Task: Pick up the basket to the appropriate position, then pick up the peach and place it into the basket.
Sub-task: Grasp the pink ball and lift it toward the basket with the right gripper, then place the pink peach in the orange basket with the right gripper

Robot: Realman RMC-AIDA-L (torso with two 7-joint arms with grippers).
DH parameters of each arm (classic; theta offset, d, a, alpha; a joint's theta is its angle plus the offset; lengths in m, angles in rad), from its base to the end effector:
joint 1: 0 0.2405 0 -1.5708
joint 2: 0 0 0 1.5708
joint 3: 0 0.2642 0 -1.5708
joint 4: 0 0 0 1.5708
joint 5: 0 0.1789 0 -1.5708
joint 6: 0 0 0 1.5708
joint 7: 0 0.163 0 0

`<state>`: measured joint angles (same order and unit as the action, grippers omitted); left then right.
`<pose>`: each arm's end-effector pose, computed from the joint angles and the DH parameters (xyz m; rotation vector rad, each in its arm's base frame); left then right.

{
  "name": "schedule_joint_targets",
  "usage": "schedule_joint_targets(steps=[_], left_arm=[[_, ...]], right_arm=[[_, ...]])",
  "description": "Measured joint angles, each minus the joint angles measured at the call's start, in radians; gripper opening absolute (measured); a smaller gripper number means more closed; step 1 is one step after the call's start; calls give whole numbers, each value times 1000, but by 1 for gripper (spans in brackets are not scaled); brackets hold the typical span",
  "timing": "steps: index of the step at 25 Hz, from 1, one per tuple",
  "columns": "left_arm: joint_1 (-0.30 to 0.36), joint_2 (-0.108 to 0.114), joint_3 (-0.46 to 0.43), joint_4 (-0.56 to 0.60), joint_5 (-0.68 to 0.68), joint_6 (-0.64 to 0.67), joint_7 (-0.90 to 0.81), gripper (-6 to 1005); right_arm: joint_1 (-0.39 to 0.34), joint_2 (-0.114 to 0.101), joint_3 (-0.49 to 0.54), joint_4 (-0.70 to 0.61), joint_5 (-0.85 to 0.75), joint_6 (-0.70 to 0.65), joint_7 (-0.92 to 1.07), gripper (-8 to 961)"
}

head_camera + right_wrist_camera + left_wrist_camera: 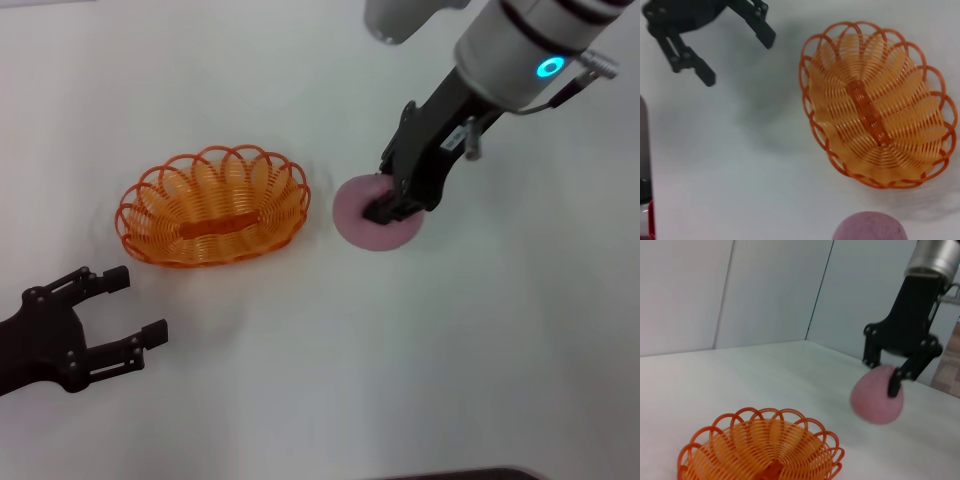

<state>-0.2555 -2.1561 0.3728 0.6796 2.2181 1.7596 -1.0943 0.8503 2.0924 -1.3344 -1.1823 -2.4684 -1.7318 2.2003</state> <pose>-0.3075 0.2101 -0.0274 -2.6149 -0.7084 -0.7317 0.1398 0.3330 -0.0435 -3.0424 0.3939 -0.5664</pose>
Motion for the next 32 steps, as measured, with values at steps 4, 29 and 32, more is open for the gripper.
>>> schedule_joint_targets(steps=[4, 29, 32], left_arm=[[-1, 1, -1, 0, 0, 0, -1, 873], [-9, 1, -16, 0, 0, 6, -2, 873], [-9, 2, -22, 0, 0, 7, -2, 873]], right_arm=[[-16, -1, 35, -60, -1, -38, 1, 294], [-42, 14, -237, 0, 116, 419, -3, 357], [-30, 13, -270, 35, 136, 472, -8, 364]])
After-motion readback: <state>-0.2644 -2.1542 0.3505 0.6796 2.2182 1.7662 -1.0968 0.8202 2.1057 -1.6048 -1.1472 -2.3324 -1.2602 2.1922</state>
